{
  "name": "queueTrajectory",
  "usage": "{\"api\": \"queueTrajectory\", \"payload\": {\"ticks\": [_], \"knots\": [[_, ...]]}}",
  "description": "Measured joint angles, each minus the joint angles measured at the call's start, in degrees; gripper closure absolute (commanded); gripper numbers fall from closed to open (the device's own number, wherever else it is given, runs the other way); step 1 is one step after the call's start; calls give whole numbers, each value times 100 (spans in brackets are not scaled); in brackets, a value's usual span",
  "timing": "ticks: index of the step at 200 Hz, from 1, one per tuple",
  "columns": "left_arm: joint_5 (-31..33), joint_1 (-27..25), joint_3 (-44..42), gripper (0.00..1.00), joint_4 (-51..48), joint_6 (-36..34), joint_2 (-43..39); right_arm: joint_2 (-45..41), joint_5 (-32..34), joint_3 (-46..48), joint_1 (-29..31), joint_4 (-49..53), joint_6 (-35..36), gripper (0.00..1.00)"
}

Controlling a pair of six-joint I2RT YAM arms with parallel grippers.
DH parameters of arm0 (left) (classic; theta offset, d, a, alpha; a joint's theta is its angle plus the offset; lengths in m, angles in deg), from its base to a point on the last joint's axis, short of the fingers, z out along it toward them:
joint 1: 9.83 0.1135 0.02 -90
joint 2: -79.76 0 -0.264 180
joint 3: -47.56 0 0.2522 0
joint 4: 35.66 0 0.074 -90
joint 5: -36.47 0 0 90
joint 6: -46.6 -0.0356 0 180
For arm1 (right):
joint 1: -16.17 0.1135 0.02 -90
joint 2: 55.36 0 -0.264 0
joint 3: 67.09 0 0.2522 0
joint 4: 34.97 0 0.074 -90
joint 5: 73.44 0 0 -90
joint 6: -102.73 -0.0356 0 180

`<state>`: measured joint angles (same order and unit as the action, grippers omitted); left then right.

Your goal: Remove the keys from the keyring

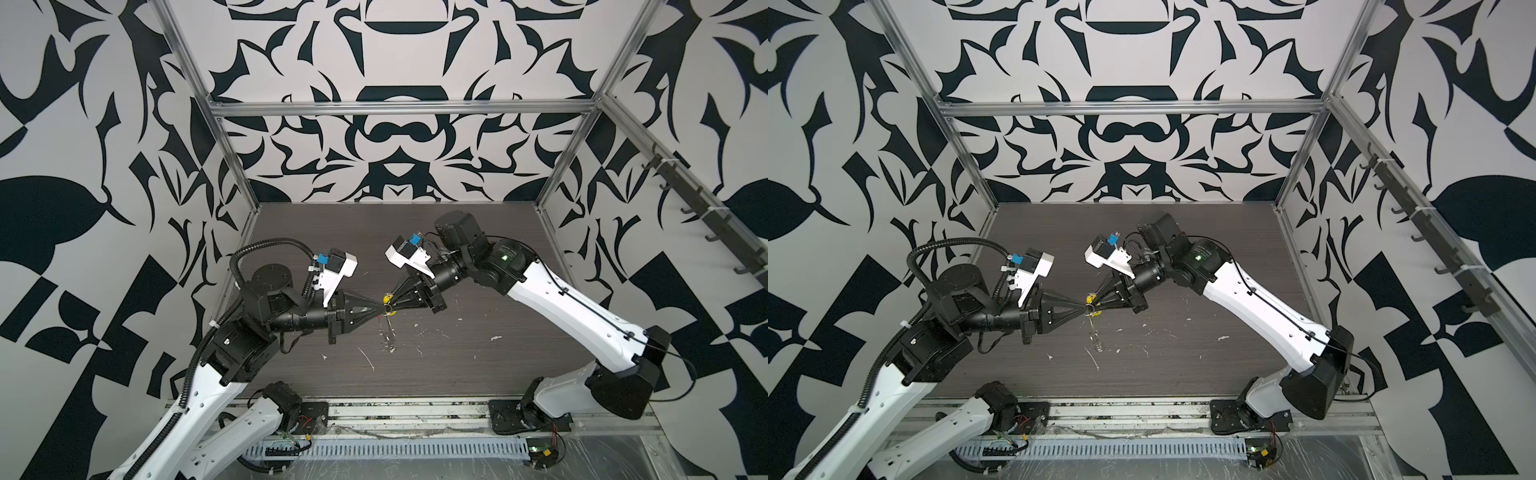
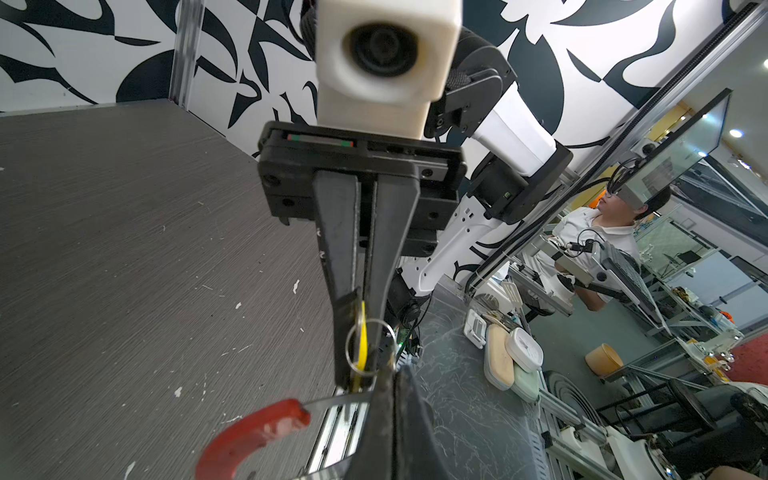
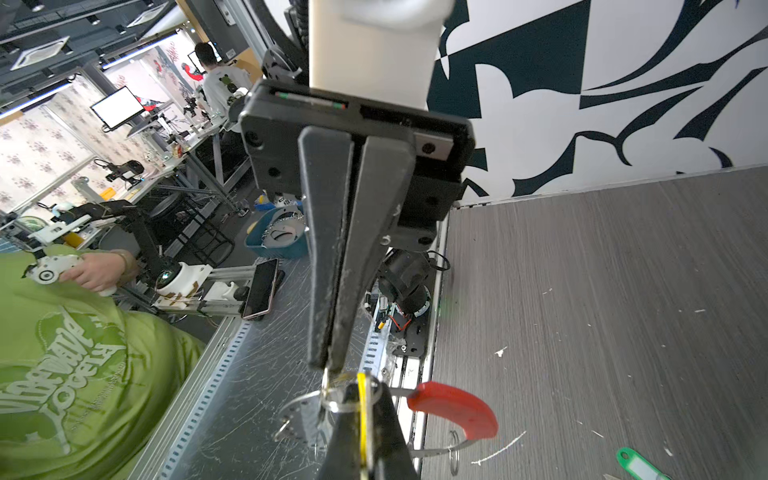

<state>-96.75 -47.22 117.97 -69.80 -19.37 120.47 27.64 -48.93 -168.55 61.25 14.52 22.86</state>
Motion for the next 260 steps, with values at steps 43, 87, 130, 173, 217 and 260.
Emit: {"api": "queueTrajectory", "payload": {"ticks": [43,87,130,173,217,260], "knots": [[76,2,-4,100,140,109,-151,22,-240,37,-4,-243,-133,100],[398,2,-195,100,260,203,-424,-61,-310,407,-7,-761,-332,100],[669,-7,-254,100,310,243,-546,-201,-273,739,-48,-1086,-466,100],[793,-13,-260,100,343,275,-579,-348,-243,1008,-52,-1388,-581,100],[638,-17,-245,100,341,214,-450,-400,-136,1008,-72,-1357,-621,100],[262,-13,-103,100,267,122,-50,-251,-249,431,-236,-682,-404,100]]}}
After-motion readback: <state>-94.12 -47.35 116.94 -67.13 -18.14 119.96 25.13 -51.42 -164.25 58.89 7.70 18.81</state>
